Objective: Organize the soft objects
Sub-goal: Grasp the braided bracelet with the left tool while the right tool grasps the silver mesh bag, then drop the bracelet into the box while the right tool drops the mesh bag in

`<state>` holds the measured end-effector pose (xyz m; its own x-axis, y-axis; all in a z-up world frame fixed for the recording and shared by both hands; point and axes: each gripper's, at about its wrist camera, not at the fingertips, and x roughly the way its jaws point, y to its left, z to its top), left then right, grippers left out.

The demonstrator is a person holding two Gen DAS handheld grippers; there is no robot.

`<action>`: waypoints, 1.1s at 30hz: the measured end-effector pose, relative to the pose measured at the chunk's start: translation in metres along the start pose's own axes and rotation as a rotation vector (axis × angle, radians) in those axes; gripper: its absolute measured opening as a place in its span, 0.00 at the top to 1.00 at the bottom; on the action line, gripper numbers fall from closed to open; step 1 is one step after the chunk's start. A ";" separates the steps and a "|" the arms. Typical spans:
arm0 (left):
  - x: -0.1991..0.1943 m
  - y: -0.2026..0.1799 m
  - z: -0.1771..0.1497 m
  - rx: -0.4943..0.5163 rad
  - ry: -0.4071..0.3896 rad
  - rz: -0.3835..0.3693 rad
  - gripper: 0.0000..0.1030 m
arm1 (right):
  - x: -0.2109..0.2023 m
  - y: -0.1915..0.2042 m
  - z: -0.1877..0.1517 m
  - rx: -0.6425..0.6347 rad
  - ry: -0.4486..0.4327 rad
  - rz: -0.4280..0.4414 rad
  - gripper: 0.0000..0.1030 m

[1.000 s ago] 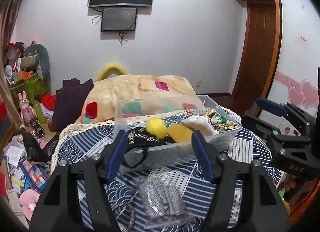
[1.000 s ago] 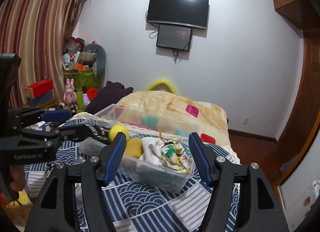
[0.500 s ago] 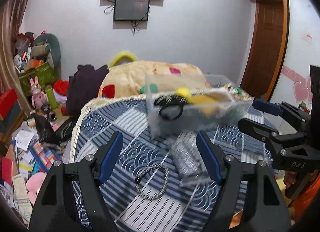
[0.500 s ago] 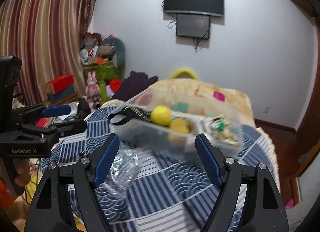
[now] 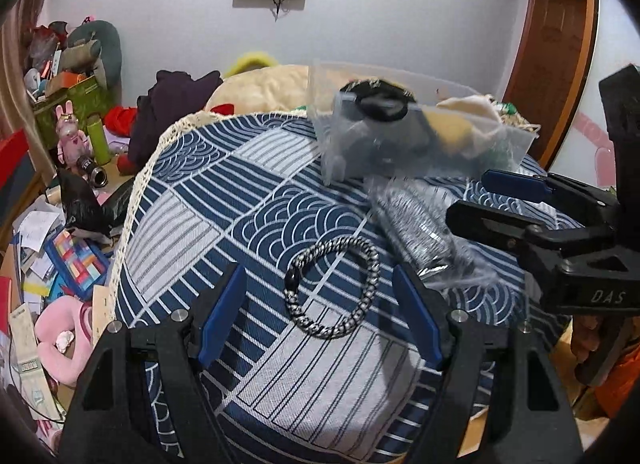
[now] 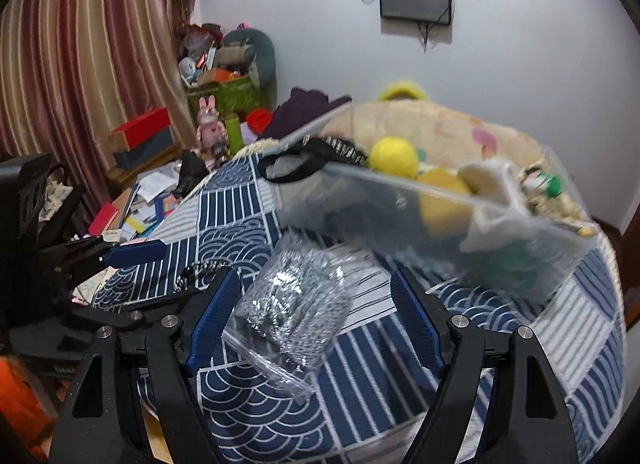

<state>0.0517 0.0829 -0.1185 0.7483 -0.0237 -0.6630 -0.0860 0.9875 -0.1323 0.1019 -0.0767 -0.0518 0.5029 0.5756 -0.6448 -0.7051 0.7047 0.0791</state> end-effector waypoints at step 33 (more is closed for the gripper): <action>-0.024 -0.032 0.012 0.056 -0.103 -0.054 0.81 | -0.036 -0.025 -0.012 0.076 -0.034 0.048 0.76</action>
<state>0.0444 0.0540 -0.0893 0.8146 -0.0633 -0.5766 -0.0091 0.9925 -0.1219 0.0951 -0.1197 -0.0393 0.4872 0.6224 -0.6126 -0.6897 0.7045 0.1672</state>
